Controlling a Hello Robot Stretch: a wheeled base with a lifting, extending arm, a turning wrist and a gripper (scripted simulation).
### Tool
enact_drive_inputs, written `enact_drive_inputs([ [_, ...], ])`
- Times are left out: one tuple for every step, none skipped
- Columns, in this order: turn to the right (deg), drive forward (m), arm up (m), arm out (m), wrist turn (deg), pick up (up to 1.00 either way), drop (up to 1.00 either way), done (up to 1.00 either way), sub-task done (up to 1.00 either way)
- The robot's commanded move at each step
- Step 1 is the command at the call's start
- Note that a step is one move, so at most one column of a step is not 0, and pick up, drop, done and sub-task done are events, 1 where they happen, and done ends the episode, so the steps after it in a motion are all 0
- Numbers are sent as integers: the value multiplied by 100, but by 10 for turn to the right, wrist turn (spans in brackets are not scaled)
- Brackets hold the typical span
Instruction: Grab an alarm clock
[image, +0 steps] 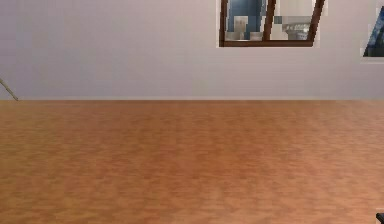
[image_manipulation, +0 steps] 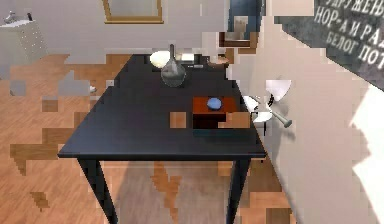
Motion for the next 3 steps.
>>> enact_drive_inputs([
  [0, 0, 50, 0, 0, 0, 0, 0, 0],
  [0, 0, 38, 0, 0, 0, 0, 0, 0],
  [0, 0, 0, 50, 0, 0, 0, 0, 0],
])
